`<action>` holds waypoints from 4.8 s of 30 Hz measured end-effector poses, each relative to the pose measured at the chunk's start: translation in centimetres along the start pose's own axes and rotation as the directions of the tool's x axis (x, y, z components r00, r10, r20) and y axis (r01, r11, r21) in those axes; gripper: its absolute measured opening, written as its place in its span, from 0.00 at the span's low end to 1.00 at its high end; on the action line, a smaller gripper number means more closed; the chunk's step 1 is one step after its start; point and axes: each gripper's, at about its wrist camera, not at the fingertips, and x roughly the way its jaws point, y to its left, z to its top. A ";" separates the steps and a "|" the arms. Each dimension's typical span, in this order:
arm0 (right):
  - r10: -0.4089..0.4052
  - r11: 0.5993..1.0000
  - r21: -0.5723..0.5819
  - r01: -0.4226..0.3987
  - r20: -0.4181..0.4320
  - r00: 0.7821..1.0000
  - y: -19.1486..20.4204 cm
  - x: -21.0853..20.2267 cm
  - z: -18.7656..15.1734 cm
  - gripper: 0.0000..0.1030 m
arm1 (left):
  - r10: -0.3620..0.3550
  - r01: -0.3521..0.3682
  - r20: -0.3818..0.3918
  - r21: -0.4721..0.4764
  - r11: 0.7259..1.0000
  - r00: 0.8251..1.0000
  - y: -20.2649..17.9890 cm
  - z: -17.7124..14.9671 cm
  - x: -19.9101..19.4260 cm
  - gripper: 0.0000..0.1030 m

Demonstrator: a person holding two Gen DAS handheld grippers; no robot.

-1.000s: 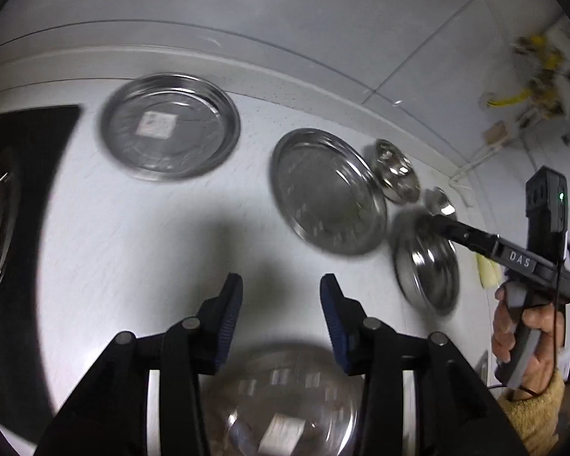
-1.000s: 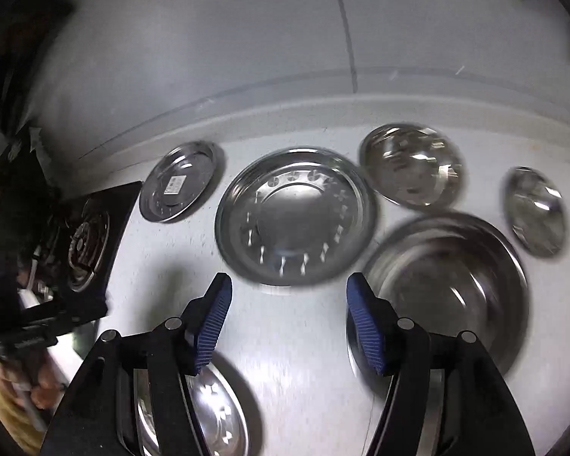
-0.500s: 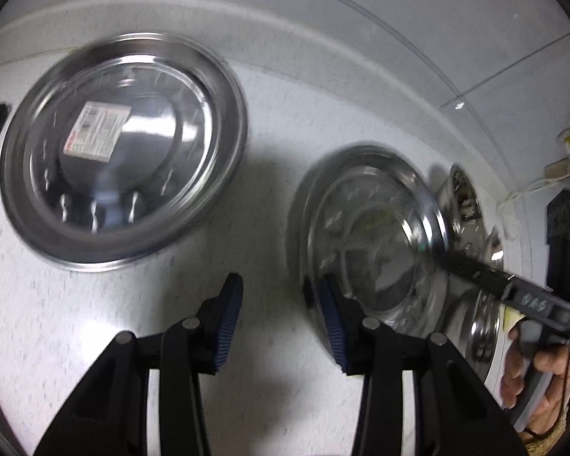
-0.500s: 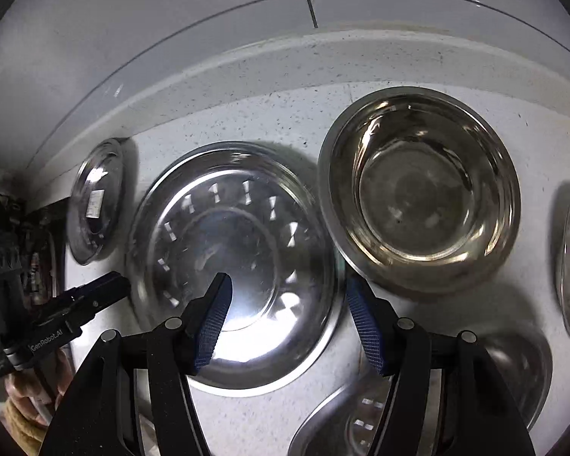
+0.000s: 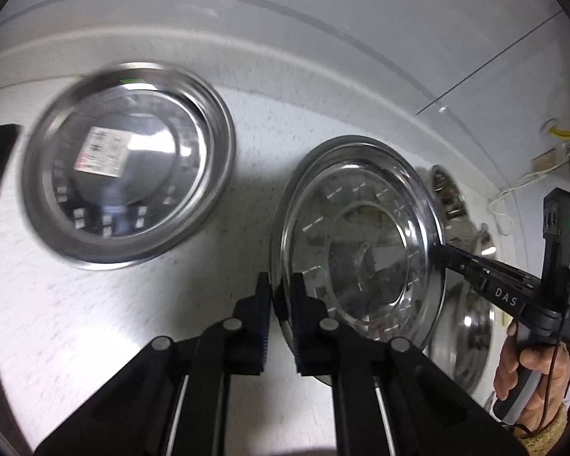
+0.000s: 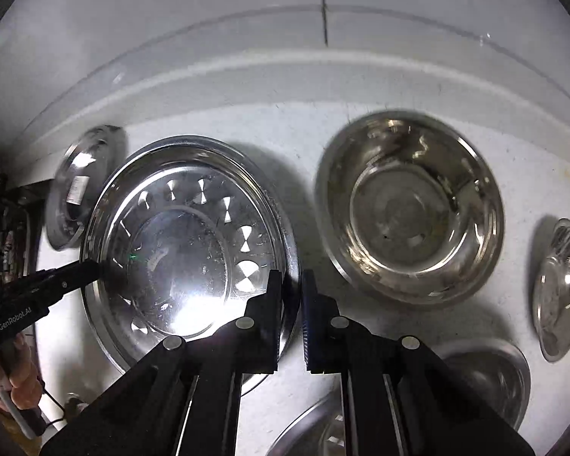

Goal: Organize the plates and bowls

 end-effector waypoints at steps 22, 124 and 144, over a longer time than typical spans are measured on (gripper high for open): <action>0.212 0.977 -0.034 -0.212 0.005 0.977 8.7 -10.1 -22.3 0.09 | -0.082 0.084 -0.069 0.027 0.996 0.994 6.9 -21.6 -14.5 0.08; 0.122 0.987 -0.141 -0.082 0.310 0.943 17.4 -8.7 -10.1 0.08 | 0.010 0.015 0.249 -0.097 0.995 0.968 17.7 -9.9 -20.2 0.08; 0.060 0.993 -0.119 -0.023 0.320 0.945 14.4 -12.1 -21.5 0.09 | -0.010 0.015 0.159 -0.029 0.999 0.987 11.7 -21.8 -18.7 0.08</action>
